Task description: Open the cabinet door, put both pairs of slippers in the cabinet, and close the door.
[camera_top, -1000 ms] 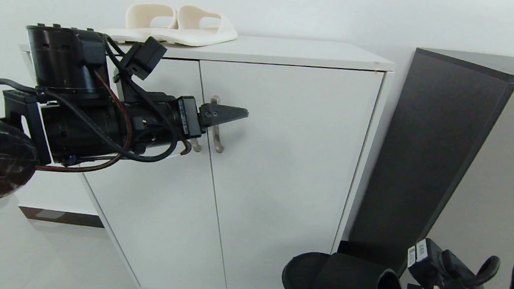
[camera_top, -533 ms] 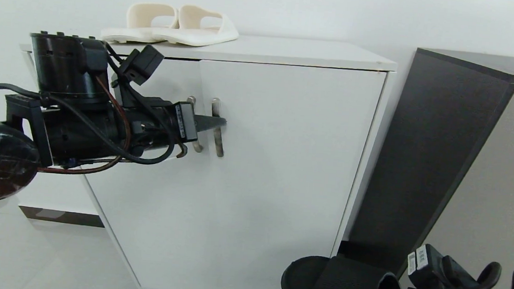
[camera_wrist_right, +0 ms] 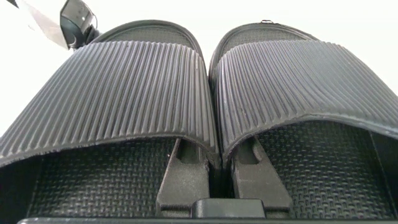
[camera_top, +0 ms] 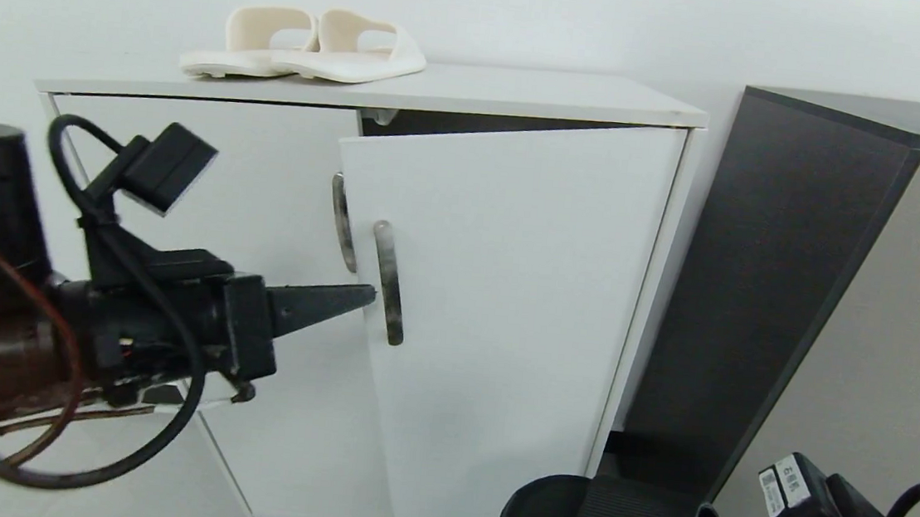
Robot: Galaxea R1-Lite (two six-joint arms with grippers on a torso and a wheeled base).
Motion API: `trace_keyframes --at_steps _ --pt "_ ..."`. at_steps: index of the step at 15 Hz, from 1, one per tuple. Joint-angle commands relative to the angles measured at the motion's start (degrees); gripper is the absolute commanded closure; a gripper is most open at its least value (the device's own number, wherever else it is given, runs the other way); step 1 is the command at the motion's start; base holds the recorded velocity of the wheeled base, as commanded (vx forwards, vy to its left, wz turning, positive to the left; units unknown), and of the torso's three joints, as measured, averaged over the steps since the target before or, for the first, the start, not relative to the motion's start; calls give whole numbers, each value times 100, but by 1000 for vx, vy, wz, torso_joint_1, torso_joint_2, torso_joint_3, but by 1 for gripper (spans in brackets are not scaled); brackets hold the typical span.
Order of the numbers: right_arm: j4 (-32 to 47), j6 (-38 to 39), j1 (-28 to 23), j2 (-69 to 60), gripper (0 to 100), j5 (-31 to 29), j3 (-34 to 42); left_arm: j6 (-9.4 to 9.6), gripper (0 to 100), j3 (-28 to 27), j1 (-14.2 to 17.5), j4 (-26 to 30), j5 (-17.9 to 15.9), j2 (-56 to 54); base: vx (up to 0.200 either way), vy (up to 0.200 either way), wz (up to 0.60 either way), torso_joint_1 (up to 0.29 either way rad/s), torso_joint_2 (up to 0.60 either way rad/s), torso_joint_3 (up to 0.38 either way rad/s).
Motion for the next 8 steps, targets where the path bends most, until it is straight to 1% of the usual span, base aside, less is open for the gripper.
trace_keyframes --at_steps 1,2,3,4,5,6,7,8 --pt "-2 -7 2 -29 100 10 7 6 100 700 -174 6 6 -1208 0 0 0 0 0 0" --pt "-2 -7 2 -38 100 10 7 -3 100 815 -174 6 6 -1454 0 0 0 0 0 0" --pt "-2 -7 2 -38 100 19 7 -21 100 815 -148 6 15 -1551 0 0 0 0 0 0" --pt "6 -7 2 -38 100 19 7 -73 100 744 -42 -3 24 -1516 0 0 0 0 0 0" --pt "-2 -16 2 -38 100 80 34 -126 100 595 222 -3 -11 -1393 0 0 0 0 0 0" --pt "-2 -51 2 -73 100 89 42 -126 100 437 362 -20 -11 -1138 0 0 0 0 0 0" --pt "6 -95 2 -99 100 98 51 -126 100 287 476 -29 -11 -848 0 0 0 0 0 0" --pt "6 -113 2 -108 100 98 51 -126 100 147 520 -135 -20 -522 0 0 0 0 0 0"
